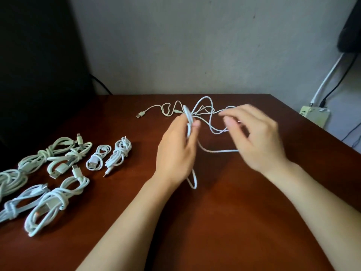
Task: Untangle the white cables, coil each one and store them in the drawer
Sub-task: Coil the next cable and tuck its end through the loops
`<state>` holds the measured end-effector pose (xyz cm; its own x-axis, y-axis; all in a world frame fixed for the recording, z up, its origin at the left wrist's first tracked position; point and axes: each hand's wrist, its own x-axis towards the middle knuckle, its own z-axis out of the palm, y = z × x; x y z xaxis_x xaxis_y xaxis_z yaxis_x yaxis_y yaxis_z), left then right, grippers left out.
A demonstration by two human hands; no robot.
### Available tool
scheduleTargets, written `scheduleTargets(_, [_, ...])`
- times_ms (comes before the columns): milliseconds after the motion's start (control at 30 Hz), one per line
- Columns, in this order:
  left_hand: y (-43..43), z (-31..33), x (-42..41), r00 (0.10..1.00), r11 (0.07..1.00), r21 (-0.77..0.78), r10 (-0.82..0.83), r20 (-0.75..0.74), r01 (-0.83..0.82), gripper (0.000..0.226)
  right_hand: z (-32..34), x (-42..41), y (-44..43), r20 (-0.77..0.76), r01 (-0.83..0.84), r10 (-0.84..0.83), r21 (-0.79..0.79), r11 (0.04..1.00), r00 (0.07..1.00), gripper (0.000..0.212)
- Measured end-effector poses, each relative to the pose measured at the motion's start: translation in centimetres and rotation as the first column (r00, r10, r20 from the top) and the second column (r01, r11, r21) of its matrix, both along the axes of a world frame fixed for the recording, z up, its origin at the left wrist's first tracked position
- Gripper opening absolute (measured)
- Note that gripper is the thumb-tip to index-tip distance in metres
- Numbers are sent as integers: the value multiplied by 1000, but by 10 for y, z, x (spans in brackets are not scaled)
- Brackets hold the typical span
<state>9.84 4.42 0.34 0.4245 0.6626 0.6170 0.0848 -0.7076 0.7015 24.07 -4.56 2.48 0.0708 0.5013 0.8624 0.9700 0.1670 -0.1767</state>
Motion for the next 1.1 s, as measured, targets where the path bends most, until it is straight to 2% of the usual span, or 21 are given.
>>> scheduleTargets(67, [4, 1, -3, 998, 997, -78, 28, 61, -23, 31, 0, 18, 1, -127, 178, -184, -57, 982, 975, 23])
scheduleTargets(167, [8, 3, -6, 989, 986, -163, 60, 132, -38, 35, -8, 44, 4, -217, 376, -461, -341, 862, 861, 26])
scheduleTargets(233, [9, 4, -6, 986, 978, -207, 66, 151, -34, 38, -11, 48, 5, -292, 345, -484, -418, 841, 825, 21])
scheduleTargets(333, [9, 6, -7, 989, 974, -227, 56, 136, -24, 40, -10, 43, 6, -475, 170, -393, -446, 879, 787, 21])
scheduleTargets(400, [9, 7, -8, 992, 969, -246, 24, 121, 7, 39, -9, 39, 7, -524, 85, -346, -457, 885, 778, 22])
scheduleTargets(500, [8, 7, -9, 999, 973, -230, 4, 48, 7, 36, -7, 31, 7, -481, 1, -242, -449, 894, 842, 21])
scheduleTargets(600, [9, 5, -11, 994, 989, -124, 76, -75, -85, 24, -3, 19, 4, -428, -133, -67, -420, 898, 901, 21])
scheduleTargets(667, [11, 3, -10, 987, 987, -112, 102, -122, -116, 13, -3, 8, 2, -298, -162, 32, -423, 892, 954, 18])
scheduleTargets(733, [14, 0, -8, 982, 984, -130, 103, -157, -124, 12, -5, -2, 2, -116, -137, 99, -393, 909, 988, 15])
scheduleTargets(867, [21, -9, -5, 962, 987, -49, 139, -234, -154, 20, -11, -20, 6, 98, -198, 244, -339, 920, 965, 17])
scheduleTargets(1000, [21, -7, -5, 994, 925, -379, -37, -105, -6, 13, -15, -26, 8, 159, -252, 307, -297, 921, 938, 18])
scheduleTargets(1100, [23, -6, -5, 989, 876, -474, -134, -56, 92, 25, -17, -27, 8, 192, -283, 344, -286, 915, 919, 10])
